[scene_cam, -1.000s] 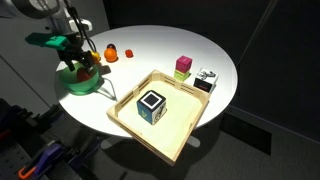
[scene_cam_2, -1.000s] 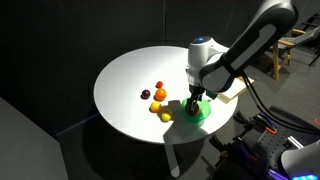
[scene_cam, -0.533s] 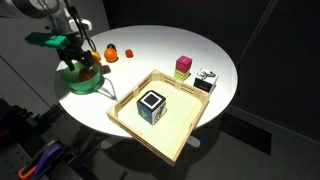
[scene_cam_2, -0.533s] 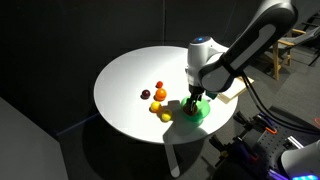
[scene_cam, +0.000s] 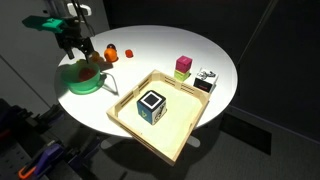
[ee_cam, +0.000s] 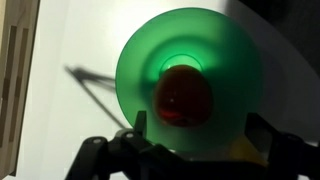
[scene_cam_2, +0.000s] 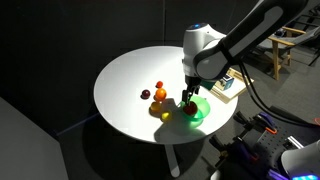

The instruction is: Put the big red tomato in the green bowl, then put the apple in the green bowl and remove the soft toy block from the box

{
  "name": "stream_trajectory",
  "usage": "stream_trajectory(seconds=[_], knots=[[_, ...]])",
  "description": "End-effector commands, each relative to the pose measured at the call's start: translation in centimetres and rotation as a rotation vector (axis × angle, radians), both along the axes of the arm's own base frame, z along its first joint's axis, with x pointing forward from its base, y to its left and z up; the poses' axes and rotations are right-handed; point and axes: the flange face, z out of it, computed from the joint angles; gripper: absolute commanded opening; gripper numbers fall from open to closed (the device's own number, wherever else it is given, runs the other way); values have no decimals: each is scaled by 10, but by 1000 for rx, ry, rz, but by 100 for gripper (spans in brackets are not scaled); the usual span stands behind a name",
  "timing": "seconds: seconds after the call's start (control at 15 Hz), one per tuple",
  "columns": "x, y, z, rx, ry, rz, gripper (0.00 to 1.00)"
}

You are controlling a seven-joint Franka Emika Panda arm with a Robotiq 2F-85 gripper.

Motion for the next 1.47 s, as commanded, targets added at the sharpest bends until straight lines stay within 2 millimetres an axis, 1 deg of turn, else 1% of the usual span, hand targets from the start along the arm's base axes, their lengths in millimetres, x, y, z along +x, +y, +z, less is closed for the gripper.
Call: stream_trajectory(seconds=[0.0, 0.2, 0.4, 0.6, 0.93, 1.13, 1.4], knots=[[24, 7, 17, 8, 24, -56, 100], [44, 11, 20, 3, 36, -87, 100], [64, 16, 18, -4, 32, -105, 100], [83, 23, 12, -9, 27, -90, 100], [110, 38, -3, -31, 41, 3, 100], [120, 50, -9, -48, 64, 82, 100], [125, 67, -13, -54, 83, 164, 100]])
